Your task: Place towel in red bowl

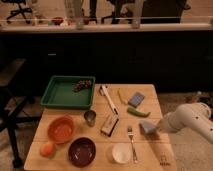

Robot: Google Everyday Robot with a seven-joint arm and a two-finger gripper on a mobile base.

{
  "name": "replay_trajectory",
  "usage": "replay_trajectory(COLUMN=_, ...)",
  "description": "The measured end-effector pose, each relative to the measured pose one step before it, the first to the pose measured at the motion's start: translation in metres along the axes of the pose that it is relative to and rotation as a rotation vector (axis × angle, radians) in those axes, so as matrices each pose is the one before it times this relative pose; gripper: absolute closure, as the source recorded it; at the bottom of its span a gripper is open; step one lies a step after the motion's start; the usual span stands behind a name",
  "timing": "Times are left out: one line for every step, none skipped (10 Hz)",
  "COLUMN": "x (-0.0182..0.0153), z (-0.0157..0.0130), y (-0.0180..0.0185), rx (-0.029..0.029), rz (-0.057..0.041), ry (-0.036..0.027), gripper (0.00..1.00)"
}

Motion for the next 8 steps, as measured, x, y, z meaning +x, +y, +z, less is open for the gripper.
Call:
replay_trajectory(x=0.00031, z=-0.00654, y=-0.00108, rx=0.01202, rz=0.00348, ry=0.00793, gripper=1.00)
replay_trajectory(x=-0.00411, z=-0.00564, y=-0.00216, rx=0.00934, rz=-0.00742, ry=0.00447, gripper=1.00)
replay_trajectory(x=-0.00929, z=-0.01211, y=-0.00446, rx=0.01558, rz=-0.01743, ry=0.00598, gripper=1.00)
replay_trajectory(x=-0.00963, z=-0.01240, y=-0.00401, rx=0.01241, rz=-0.02081, ry=0.00559, gripper=1.00)
replay_trajectory(x=-0.00846, z=-0.00928, y=-0.00386, rx=0.00881, rz=-0.01734, ry=0.00203, gripper=1.00)
replay_trajectory(x=-0.01166, z=-0.00913, y=-0.00468, rx=0.00845, rz=-0.02543, ry=-0.00235, gripper=1.00)
replay_trajectory(x=-0.01538, z=-0.01065, y=-0.00512, rx=0.01116, rz=-0.04494, ry=-0.00368, gripper=1.00)
replay_trajectory(x=-0.01285, z=-0.01116, y=-0.00470, rx=0.00931, rz=-0.04282, ry=-0.00628, gripper=1.00)
